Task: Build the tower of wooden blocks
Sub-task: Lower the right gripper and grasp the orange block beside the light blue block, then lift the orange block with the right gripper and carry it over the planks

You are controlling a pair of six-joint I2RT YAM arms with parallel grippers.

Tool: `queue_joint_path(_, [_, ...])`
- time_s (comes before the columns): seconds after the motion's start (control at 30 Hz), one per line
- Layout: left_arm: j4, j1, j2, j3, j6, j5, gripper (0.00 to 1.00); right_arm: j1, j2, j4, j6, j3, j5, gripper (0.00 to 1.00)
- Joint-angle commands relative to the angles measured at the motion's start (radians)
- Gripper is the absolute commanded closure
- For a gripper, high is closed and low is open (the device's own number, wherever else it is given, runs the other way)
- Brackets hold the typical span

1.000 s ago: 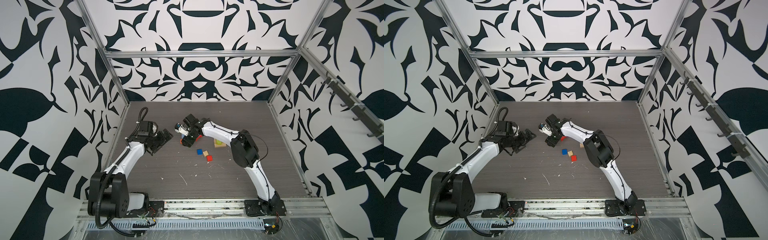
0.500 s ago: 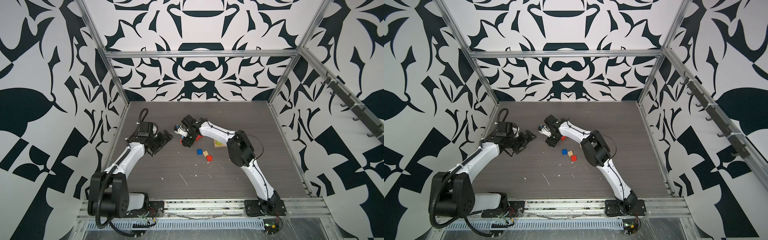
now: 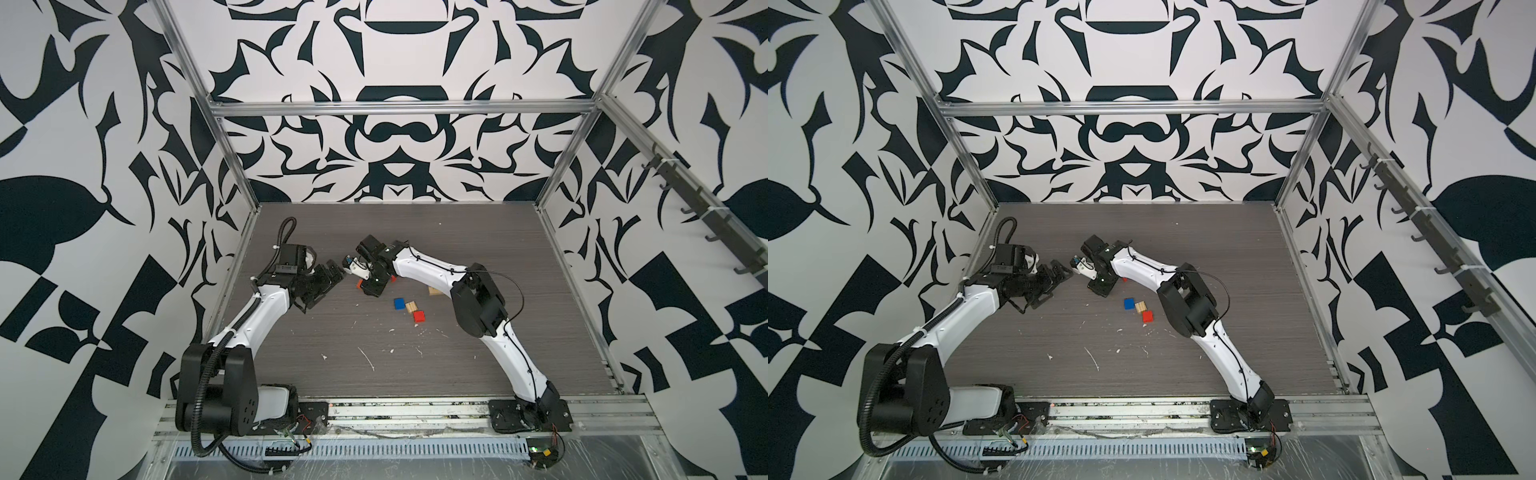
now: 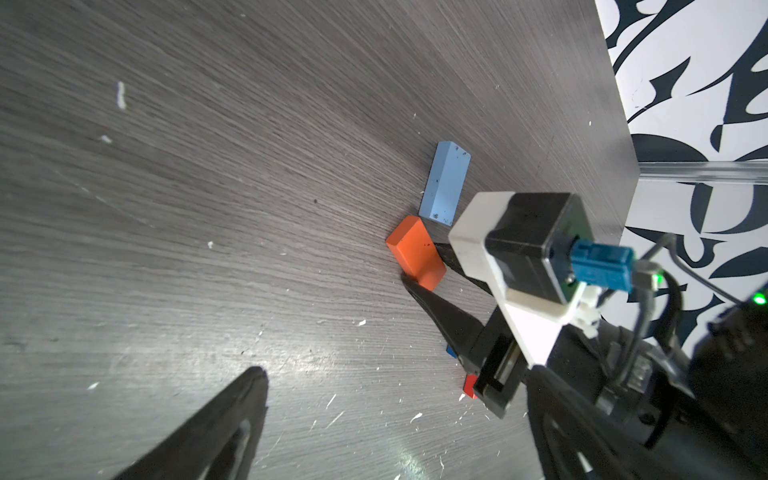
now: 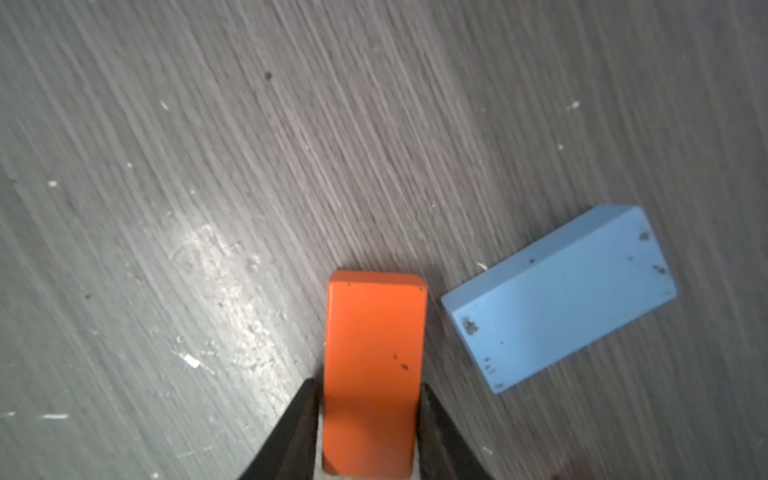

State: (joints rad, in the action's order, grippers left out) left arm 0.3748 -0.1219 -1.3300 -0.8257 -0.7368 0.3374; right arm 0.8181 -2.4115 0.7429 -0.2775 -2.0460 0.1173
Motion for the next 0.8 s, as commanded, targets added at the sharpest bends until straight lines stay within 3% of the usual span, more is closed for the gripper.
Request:
queue_joint_path(0.0, [-0.011, 0.002, -0.001, 0.021, -0.009, 0.012, 0.00, 0.006, 0.048, -0.004, 0.030, -0.007, -0.022, 0.64])
queue_joint_path(0.37, [-0.059, -0.012, -0.031, 0.017, -0.005, 0.059, 0.00, 0.006, 0.166, -0.066, 0.165, 0.083, -0.056, 0.73])
queue_joint_path(0.77, [-0.100, -0.174, -0.149, -0.083, -0.006, 0.019, 0.00, -0.024, 0.347, -0.001, 0.339, 0.207, -0.159, 0.73])
